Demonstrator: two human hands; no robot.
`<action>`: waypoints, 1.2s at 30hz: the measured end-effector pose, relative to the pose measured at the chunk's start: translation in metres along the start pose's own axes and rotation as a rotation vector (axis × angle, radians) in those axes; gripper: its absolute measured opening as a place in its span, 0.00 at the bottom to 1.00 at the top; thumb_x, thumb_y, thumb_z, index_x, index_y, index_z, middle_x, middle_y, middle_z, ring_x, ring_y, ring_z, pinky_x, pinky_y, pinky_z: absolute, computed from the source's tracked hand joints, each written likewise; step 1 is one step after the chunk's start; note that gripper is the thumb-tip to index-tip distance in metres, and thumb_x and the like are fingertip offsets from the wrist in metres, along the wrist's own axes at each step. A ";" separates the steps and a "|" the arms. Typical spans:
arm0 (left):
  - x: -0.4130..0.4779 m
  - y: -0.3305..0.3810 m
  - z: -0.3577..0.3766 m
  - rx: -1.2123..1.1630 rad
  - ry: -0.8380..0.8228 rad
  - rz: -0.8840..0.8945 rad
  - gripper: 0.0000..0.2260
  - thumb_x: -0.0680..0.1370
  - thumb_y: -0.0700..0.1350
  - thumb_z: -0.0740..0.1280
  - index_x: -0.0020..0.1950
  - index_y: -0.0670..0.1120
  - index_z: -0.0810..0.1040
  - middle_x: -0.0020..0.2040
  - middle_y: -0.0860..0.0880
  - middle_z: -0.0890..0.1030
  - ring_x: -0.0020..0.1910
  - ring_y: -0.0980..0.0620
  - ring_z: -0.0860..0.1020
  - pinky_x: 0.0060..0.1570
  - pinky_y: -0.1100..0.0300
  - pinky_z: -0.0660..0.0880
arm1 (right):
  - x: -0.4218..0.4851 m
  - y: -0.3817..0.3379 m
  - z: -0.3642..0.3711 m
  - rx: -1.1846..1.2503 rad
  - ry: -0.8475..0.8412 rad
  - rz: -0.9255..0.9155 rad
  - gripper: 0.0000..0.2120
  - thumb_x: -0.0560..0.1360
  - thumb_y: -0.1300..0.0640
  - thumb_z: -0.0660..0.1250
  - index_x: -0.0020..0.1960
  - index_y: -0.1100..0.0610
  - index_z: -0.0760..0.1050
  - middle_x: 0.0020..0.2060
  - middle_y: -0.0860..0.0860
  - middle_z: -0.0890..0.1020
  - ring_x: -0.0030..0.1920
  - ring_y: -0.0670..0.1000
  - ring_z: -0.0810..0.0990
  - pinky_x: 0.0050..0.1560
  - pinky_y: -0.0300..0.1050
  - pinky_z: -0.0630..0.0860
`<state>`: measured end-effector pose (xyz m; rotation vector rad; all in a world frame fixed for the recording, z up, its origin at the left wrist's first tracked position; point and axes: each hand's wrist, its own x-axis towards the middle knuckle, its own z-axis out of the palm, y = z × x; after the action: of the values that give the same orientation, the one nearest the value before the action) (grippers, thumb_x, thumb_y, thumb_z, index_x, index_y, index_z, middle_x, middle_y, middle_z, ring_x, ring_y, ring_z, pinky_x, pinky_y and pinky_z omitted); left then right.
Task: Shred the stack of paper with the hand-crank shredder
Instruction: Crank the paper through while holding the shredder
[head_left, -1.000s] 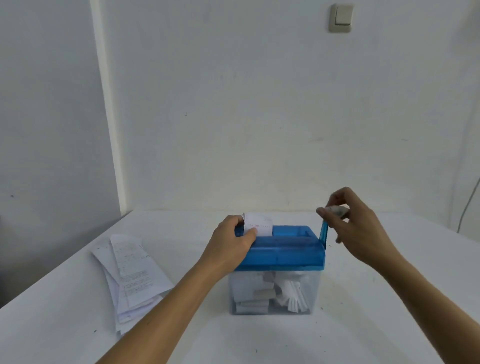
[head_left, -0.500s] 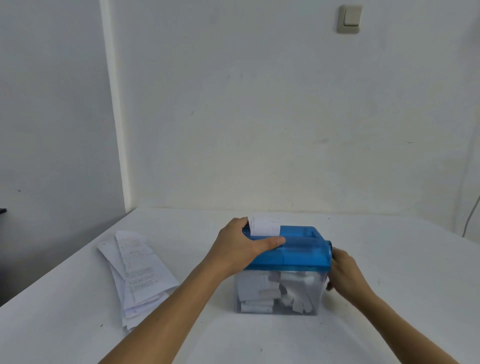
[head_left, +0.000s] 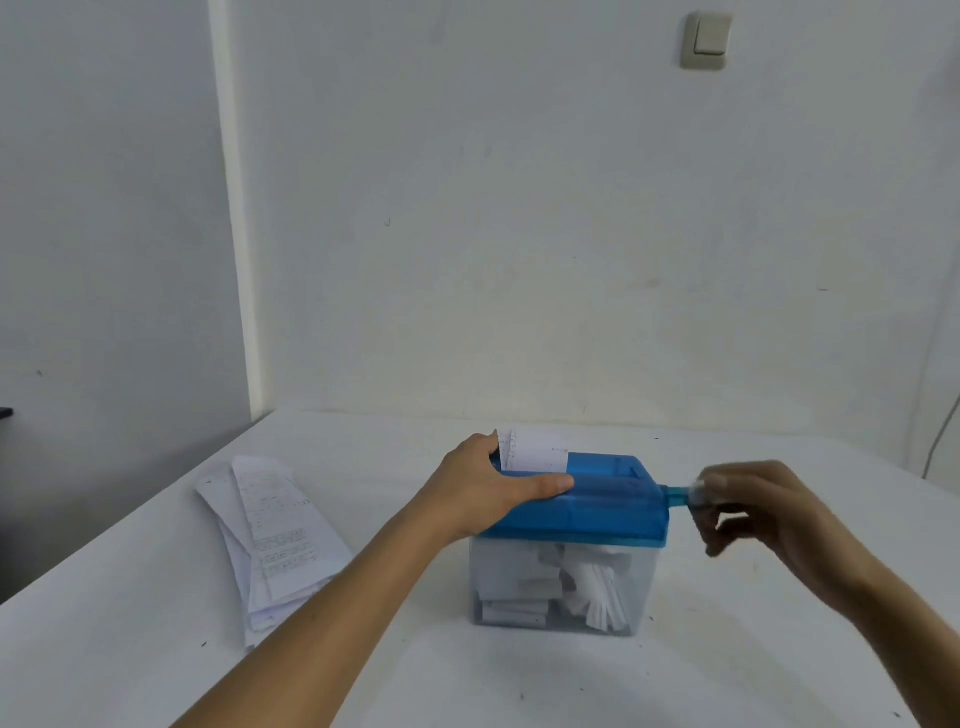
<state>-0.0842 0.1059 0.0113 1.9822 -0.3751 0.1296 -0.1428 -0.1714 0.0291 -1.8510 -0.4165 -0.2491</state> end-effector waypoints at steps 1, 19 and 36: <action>0.000 0.001 0.000 0.001 -0.003 0.000 0.17 0.68 0.62 0.79 0.49 0.64 0.73 0.56 0.61 0.79 0.53 0.65 0.76 0.51 0.66 0.74 | 0.006 0.002 -0.004 0.105 -0.032 0.004 0.12 0.74 0.57 0.68 0.34 0.61 0.80 0.32 0.59 0.77 0.34 0.58 0.77 0.34 0.51 0.78; -0.010 0.011 0.002 0.015 -0.028 0.043 0.15 0.70 0.57 0.79 0.45 0.65 0.73 0.44 0.69 0.76 0.40 0.79 0.74 0.36 0.78 0.70 | 0.047 0.101 0.053 -0.115 0.416 0.212 0.13 0.82 0.57 0.64 0.43 0.65 0.76 0.33 0.57 0.82 0.31 0.52 0.79 0.27 0.39 0.75; -0.003 0.010 0.000 0.024 -0.062 -0.008 0.26 0.66 0.64 0.79 0.56 0.63 0.70 0.51 0.67 0.74 0.48 0.66 0.74 0.40 0.72 0.70 | 0.002 -0.001 -0.004 -0.109 0.010 -0.008 0.17 0.76 0.47 0.64 0.43 0.62 0.79 0.33 0.52 0.80 0.33 0.53 0.78 0.34 0.46 0.77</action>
<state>-0.0905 0.1029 0.0193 2.0146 -0.4075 0.0676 -0.1410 -0.1749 0.0320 -1.9545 -0.4110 -0.2912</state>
